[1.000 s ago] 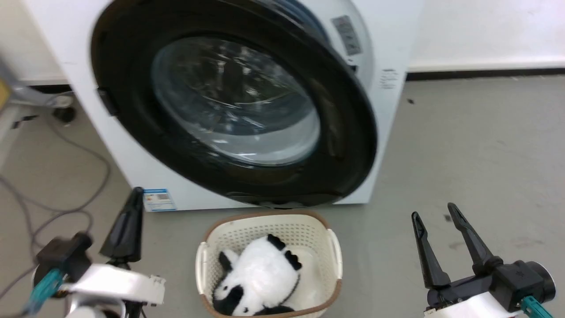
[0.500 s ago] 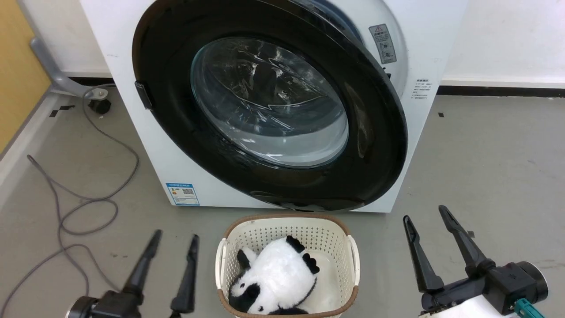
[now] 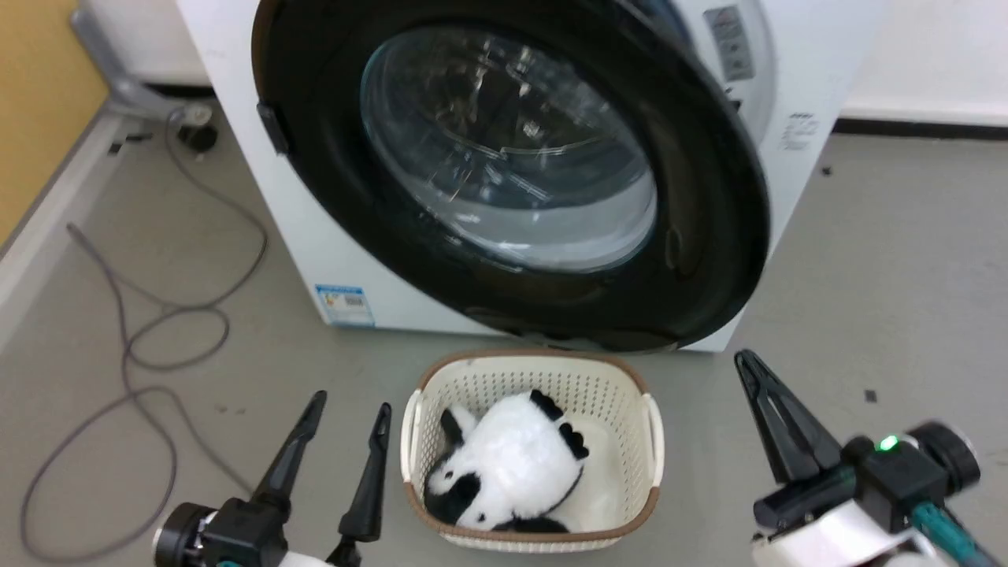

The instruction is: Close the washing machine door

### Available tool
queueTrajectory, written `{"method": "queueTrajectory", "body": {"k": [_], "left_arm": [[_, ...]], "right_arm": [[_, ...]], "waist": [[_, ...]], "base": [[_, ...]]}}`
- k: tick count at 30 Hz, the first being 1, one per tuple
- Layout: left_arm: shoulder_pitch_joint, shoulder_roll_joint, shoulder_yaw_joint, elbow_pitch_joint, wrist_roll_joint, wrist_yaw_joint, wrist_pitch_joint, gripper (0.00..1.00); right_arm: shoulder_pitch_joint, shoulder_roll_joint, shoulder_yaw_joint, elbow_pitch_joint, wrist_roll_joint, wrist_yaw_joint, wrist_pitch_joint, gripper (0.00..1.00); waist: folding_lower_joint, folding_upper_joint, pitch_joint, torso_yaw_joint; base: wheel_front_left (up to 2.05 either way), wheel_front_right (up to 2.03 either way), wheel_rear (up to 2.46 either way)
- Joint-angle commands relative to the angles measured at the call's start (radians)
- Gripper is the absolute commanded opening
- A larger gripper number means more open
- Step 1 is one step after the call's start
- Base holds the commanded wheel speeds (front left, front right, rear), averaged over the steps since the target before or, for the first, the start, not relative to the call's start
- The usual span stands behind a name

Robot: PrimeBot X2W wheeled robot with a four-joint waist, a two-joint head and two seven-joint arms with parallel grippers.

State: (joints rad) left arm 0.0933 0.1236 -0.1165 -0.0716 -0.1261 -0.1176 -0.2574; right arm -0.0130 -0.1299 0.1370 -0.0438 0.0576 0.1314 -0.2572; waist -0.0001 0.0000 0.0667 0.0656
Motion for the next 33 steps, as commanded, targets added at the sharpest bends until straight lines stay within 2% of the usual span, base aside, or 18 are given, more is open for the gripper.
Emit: {"method": "queueTrajectory", "body": {"k": [1,8,18,26,33], "left_arm": [[-0.017,-0.011,-0.004,0.009,-0.006,-0.006,-0.004,1.0],[-0.074,-0.029,-0.022,0.016,-0.014,-0.011,-0.004,1.0],[-0.169,-0.045,-0.059,0.01,-0.019,-0.013,-0.004,1.0],[-0.204,-0.055,-0.077,0.007,-0.023,-0.013,-0.004,1.0],[-0.236,-0.061,-0.085,0.007,-0.025,-0.013,-0.004,1.0]], "right_arm": [[-0.036,-0.033,0.018,0.01,0.007,-0.001,-0.005,0.0],[-0.215,-0.174,0.107,0.11,0.058,-0.001,-0.003,0.0],[-0.498,-0.346,0.18,0.239,0.207,-0.001,0.049,0.0],[-0.678,-0.413,0.158,0.357,0.274,-0.001,0.098,0.0],[-0.823,-0.436,0.129,0.456,0.284,-0.001,0.127,0.0]], "waist": [[0.0001,0.0,0.032,0.022],[0.0001,0.0,0.123,0.065],[0.0001,0.0,0.255,0.134],[0.0001,0.0,0.319,0.167],[0.0001,0.0,0.36,0.188]], "base": [[0.0,0.0,0.0],[0.0,0.0,0.0],[0.0,0.0,0.0],[0.0,0.0,0.0],[0.0,0.0,0.0]]}}
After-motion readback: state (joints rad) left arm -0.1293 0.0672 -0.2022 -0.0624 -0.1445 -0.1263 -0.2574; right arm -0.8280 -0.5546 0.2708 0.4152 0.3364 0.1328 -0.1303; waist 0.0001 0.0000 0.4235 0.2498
